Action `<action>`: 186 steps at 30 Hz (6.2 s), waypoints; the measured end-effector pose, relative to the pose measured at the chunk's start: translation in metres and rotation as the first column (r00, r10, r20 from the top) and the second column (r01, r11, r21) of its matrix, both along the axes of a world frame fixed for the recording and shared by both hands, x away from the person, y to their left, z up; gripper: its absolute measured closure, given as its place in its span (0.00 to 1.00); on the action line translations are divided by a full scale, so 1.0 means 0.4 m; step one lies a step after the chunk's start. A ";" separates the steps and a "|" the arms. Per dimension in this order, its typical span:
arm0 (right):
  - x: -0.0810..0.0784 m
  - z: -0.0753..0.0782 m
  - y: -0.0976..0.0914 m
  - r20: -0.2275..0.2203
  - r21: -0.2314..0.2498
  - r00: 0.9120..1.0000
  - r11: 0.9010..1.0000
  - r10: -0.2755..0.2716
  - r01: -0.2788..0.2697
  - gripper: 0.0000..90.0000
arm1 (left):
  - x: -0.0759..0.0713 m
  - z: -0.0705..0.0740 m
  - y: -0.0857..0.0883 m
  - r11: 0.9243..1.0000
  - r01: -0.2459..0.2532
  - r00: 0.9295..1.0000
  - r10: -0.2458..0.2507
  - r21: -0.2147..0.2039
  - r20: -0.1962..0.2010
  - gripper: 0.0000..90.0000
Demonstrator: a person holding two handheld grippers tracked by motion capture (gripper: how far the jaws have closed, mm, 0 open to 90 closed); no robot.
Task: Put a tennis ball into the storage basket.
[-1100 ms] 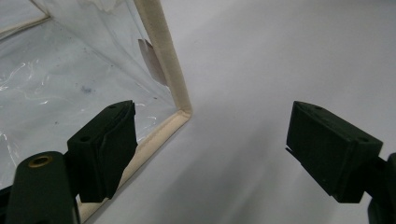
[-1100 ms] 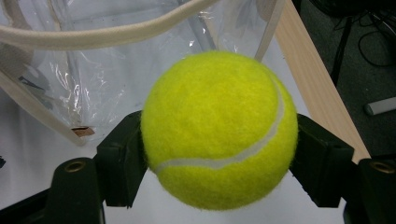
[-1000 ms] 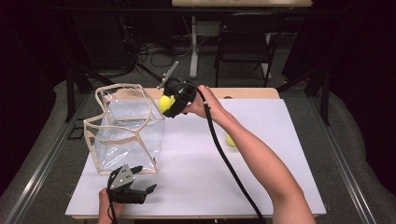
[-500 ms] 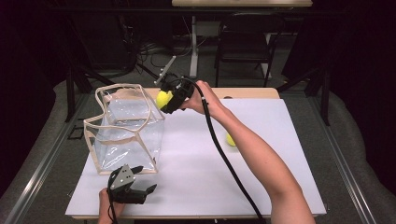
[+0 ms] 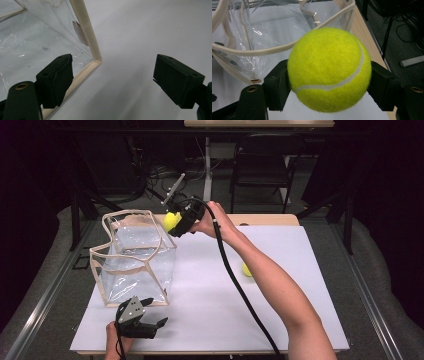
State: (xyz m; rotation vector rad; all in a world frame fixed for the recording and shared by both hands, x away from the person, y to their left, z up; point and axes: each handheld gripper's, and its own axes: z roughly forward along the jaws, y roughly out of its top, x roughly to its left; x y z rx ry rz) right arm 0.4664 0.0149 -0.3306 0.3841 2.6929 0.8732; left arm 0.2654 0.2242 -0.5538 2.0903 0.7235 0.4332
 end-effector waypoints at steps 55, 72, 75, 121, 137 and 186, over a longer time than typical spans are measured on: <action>-0.021 0.045 0.119 0.038 0.044 0.998 0.998 0.043 -0.045 0.30 | 0.001 0.001 0.003 1.000 0.003 1.000 -0.003 -0.001 0.003 0.18; -0.037 0.035 0.161 0.047 0.063 0.997 0.996 0.055 -0.058 0.30 | 0.001 0.001 0.004 1.000 0.003 1.000 -0.003 -0.001 0.005 0.18; -0.040 0.033 0.167 0.046 0.069 0.997 0.996 0.056 -0.059 0.30 | 0.001 0.001 0.004 1.000 0.001 1.000 -0.001 -0.001 0.005 0.18; -0.057 -0.061 0.213 -0.017 0.067 0.997 0.995 0.077 -0.076 0.30 | 0.001 0.003 0.006 1.000 0.001 1.000 -0.001 -0.001 0.007 0.18; -0.052 -0.079 0.213 -0.045 0.049 0.996 0.996 0.077 -0.075 0.30 | 0.002 0.002 0.005 1.000 0.000 1.000 0.000 -0.004 0.003 0.18; -0.051 -0.041 0.088 -0.066 0.179 0.996 0.983 0.061 -0.048 0.00 | 0.001 0.003 0.008 1.000 0.001 1.000 -0.001 0.004 0.003 0.18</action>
